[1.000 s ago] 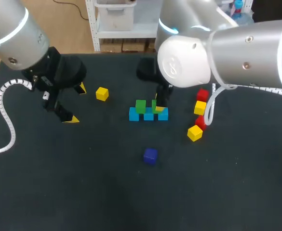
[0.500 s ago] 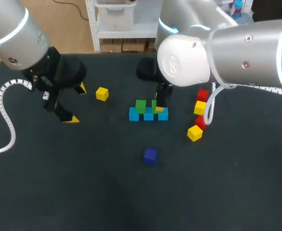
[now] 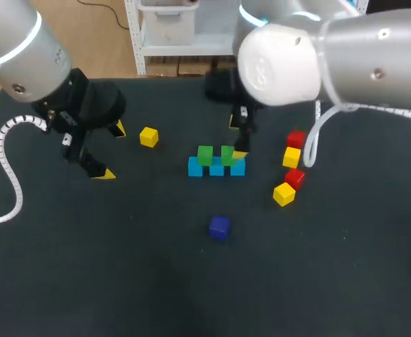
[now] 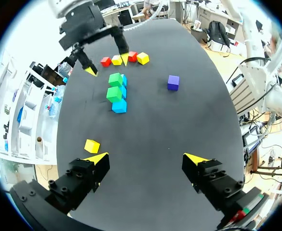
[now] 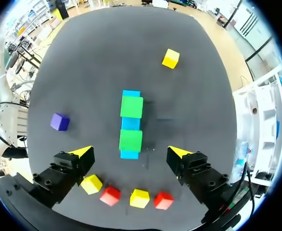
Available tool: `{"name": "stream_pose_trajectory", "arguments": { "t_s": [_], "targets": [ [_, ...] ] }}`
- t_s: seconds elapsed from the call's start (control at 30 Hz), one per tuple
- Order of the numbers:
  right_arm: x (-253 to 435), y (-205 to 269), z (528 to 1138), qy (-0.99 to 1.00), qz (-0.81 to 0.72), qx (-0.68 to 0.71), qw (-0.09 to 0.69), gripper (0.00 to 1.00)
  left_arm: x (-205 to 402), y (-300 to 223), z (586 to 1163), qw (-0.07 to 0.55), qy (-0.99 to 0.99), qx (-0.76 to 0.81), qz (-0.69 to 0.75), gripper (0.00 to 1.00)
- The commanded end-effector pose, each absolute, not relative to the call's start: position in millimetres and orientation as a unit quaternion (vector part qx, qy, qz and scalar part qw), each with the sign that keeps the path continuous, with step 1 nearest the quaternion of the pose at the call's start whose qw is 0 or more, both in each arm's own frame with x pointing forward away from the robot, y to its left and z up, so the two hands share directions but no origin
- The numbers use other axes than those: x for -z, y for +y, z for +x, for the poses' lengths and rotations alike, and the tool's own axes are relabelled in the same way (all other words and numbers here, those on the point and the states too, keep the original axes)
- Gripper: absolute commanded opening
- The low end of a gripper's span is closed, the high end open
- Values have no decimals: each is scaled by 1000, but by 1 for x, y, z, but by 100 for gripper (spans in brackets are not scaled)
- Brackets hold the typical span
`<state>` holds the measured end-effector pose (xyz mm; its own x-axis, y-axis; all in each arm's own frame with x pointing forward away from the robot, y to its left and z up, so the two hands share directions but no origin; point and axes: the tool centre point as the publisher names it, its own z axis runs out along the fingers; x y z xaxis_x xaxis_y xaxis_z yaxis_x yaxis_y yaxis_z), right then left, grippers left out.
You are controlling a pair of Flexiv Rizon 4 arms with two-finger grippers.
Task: Place the blue cubes, place green cubes on the blue cubes, place the yellow cubes on the green cubes, then place the red cubes on the yellow cubes, and place purple cube on the red cubes.
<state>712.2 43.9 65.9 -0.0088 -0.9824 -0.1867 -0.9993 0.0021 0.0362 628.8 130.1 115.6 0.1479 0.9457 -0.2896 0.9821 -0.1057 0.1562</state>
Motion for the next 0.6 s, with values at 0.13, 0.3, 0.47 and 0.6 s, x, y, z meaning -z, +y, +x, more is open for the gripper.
{"name": "stream_pose_trajectory", "arguments": {
  "t_s": [0.13, 0.3, 0.47, 0.6],
  "targets": [
    [-90, 11, 702, 703, -702, -86, 76, 100, -115, 131, 629, 158, 649, 59, 742, 100],
    [-99, -7, 701, 710, -695, -79, 79, 100, -115, 131, 629, 158, 649, 59, 742, 100],
    [-100, -21, 699, 726, -680, -69, 77, 100, -115, 131, 629, 158, 649, 59, 742, 100],
    [-95, -32, 698, 737, -669, -64, 75, 100, -115, 131, 629, 158, 649, 59, 742, 100]
  ]
}}
